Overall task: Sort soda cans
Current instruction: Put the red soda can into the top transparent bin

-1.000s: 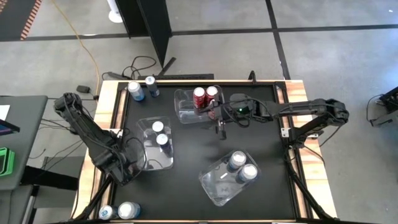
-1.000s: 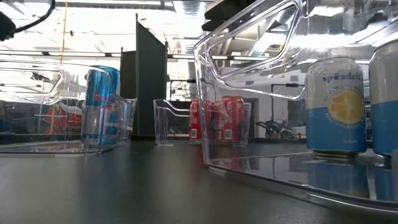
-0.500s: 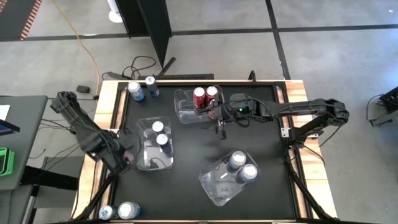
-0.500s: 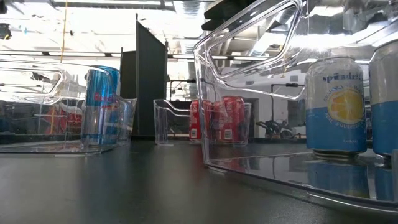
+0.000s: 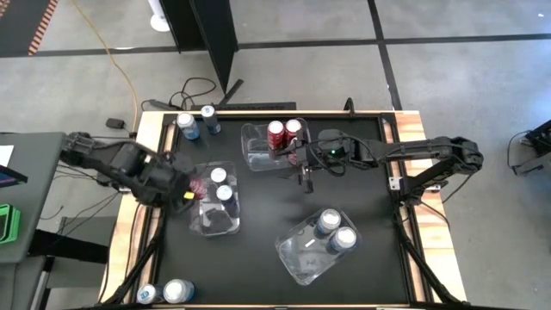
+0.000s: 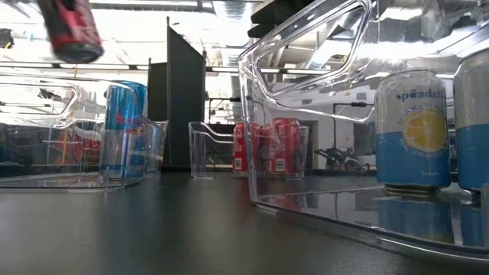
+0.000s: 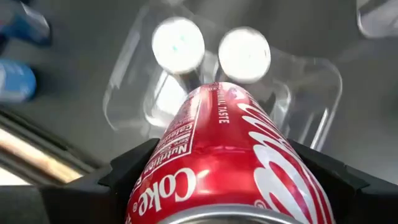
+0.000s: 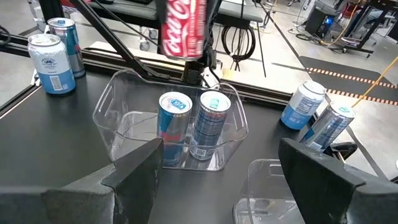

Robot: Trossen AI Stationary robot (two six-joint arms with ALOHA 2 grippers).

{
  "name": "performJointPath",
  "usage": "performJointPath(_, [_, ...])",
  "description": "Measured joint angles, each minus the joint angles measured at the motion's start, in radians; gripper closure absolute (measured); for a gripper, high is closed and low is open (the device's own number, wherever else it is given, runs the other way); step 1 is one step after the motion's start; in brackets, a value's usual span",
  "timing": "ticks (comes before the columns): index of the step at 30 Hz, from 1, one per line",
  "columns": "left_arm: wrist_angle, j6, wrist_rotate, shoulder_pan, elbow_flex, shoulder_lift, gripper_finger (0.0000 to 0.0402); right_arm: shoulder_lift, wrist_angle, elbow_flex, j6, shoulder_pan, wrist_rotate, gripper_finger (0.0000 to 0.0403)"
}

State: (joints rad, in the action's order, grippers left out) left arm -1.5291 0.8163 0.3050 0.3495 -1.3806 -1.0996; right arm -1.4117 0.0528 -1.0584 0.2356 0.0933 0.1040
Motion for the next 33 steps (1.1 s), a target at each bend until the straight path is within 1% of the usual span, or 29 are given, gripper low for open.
performJointPath(3, [0.081, -0.164, -0.02, -0.112, -0.008, 0.0, 0.01, 0.0, 0.0, 0.0, 0.001, 0.0, 0.0, 0.0071])
performJointPath(6, [0.173, -0.327, -0.062, -0.215, -0.015, -0.022, 0.01, 0.0, 0.0, 0.0, 0.001, 0.0, 0.0, 0.0071])
performJointPath(10, [0.21, -0.515, -0.115, -0.333, -0.037, -0.094, 0.01, 0.0, -0.001, 0.0, 0.0, 0.0, -0.011, 0.0071])
performJointPath(15, [0.217, -0.707, -0.141, -0.446, -0.095, -0.227, 0.01, 0.0, -0.02, 0.0, 0.0, -0.001, -0.012, 0.0071])
performJointPath(20, [0.22, -0.87, -0.152, -0.541, -0.208, -0.362, 0.01, 0.026, -0.077, 0.0, -0.003, -0.003, -0.016, 0.0071])
performJointPath(24, [0.22, -0.988, -0.17, -0.603, -0.324, -0.455, 0.01, 0.067, -0.138, 0.0, -0.012, -0.023, -0.043, 0.0071])
performJointPath(27, [0.217, -1.071, -0.197, -0.647, -0.407, -0.522, 0.01, 0.091, -0.176, 0.0, -0.018, -0.051, -0.074, 0.0071])
performJointPath(29, [0.217, -1.117, -0.222, -0.669, -0.457, -0.568, 0.01, 0.112, -0.208, 0.0, -0.018, -0.073, -0.107, 0.0071])
performJointPath(33, [0.219, -1.191, -0.24, -0.707, -0.539, -0.651, 0.01, 0.161, -0.255, 0.0, -0.025, -0.114, -0.181, 0.0071])
